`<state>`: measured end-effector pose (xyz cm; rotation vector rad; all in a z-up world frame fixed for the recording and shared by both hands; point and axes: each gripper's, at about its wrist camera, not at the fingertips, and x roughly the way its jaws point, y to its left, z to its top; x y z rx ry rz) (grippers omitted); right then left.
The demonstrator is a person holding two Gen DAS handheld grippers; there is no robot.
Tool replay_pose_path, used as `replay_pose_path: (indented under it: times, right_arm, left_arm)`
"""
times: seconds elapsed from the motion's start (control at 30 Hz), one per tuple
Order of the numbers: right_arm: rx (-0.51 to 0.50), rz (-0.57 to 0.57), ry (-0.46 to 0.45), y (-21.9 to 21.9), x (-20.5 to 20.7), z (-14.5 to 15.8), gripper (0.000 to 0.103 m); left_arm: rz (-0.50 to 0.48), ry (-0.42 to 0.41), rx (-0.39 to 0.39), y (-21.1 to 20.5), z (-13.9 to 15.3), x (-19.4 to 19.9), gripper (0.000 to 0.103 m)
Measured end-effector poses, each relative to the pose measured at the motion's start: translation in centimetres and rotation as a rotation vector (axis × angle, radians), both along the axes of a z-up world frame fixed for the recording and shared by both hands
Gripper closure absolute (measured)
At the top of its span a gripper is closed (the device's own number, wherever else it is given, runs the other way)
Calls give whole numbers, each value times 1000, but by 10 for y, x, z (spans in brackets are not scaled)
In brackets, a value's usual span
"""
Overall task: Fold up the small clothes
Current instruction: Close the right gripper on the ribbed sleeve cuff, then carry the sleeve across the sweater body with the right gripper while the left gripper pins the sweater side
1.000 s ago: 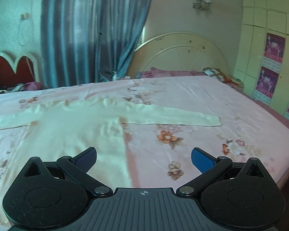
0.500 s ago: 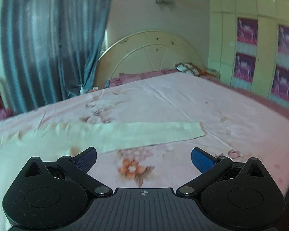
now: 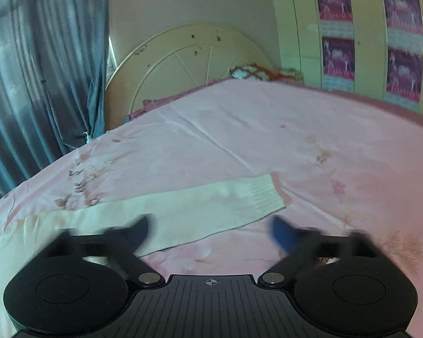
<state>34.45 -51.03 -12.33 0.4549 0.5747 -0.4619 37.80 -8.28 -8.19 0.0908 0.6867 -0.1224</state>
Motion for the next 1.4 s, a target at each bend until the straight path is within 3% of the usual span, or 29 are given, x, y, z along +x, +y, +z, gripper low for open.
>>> replay_pose_path:
  times: [0.1, 0.17, 0.37, 0.43, 0.57, 0.6, 0.63, 0.67, 0.77, 0.83, 0.9, 1.0, 1.1, 1.2, 1.4]
  right_arm:
    - [45, -24, -3, -20, 5, -15, 40]
    - [92, -37, -4, -33, 10, -27, 70]
    - [288, -113, -16, -75, 16, -58, 73]
    - [307, -121, -35, -81, 17, -60, 73]
    - [302, -127, -43, -89, 20, -60, 74]
    - [287, -126, -33, -90, 22, -60, 79]
    - [263, -123, -12, -91, 25, -59, 93]
    - [237, -120, 2, -92, 28, -57, 99]
    - [112, -112, 10, -88, 30, -42, 99]
    - [155, -117, 81, -99, 39, -52, 100]
    - [147, -121, 70, -100, 41, -47, 100]
    - [115, -72, 8, -86, 45, -29, 100]
    - [62, 64, -45, -52, 57, -7, 100]
    - [30, 235, -90, -2, 74, 13, 100]
    - [25, 498, -103, 112, 112, 31, 100]
  left_arm:
    - [-16, 16, 5, -14, -7, 10, 9]
    - [-20, 23, 10, -24, -11, 15, 9]
    - [-48, 42, 28, -48, -13, 22, 9]
    - [-52, 38, 24, -53, -9, 25, 9]
    - [-54, 34, 23, -63, -6, 32, 8]
    - [-52, 37, 20, -64, -7, 34, 8]
    - [-47, 40, 15, -65, -6, 35, 8]
    - [-43, 42, 7, -64, -5, 36, 8]
    - [-25, 33, 7, -61, -2, 37, 8]
    - [2, 63, 26, -57, -4, 40, 4]
    - [36, 130, 41, -50, -10, 47, 4]
    - [65, 185, 26, -29, -16, 48, 4]
    - [90, 192, -1, -7, -18, 46, 10]
    - [123, 198, -69, 19, -19, 47, 21]
    - [174, 172, -137, 64, -20, 55, 21]
